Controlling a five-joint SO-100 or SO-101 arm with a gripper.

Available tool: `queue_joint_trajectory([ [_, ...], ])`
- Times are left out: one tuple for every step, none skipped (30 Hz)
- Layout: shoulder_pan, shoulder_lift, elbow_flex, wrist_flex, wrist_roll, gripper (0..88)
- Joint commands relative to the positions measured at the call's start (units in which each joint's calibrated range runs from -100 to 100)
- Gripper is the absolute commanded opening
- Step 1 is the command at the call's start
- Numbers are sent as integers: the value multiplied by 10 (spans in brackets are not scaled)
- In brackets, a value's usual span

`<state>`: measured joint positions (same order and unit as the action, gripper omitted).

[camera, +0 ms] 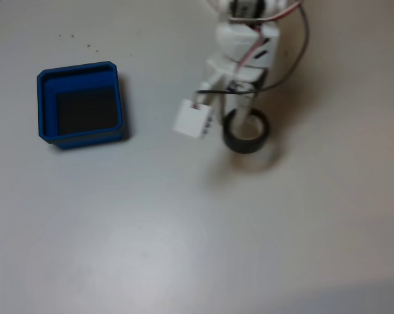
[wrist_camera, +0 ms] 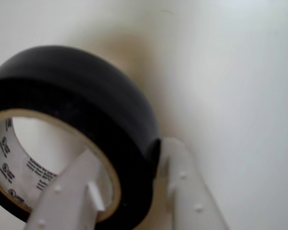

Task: Pick the black tape roll and drop it in the blue box

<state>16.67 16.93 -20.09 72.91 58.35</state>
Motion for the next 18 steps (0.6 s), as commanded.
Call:
queue_joint_trajectory([
  [81, -45, -43, 4, 4, 14],
  [102, -45, -43, 4, 5, 14],
  [123, -45, -43, 3, 6, 14],
  [142, -45, -43, 3, 6, 14],
  [161, -45, -43, 3, 6, 14],
  [179, -45, -43, 2, 6, 14],
  [194, -45, -43, 0, 6, 14],
  [209, -44, -43, -1, 6, 14],
  [223, -44, -44, -3, 6, 14],
  [236, -45, -47, -3, 6, 14],
  [249, -44, -52, -3, 6, 14],
  [259, -43, -58, -3, 6, 14],
  [269, -42, -62, -3, 6, 14],
  [277, -42, -65, -4, 6, 14],
  [286, -41, -65, -4, 6, 14],
  [294, -41, -65, -5, 6, 14],
  [301, -41, -66, -5, 6, 14],
  [307, -41, -66, -5, 6, 14],
])
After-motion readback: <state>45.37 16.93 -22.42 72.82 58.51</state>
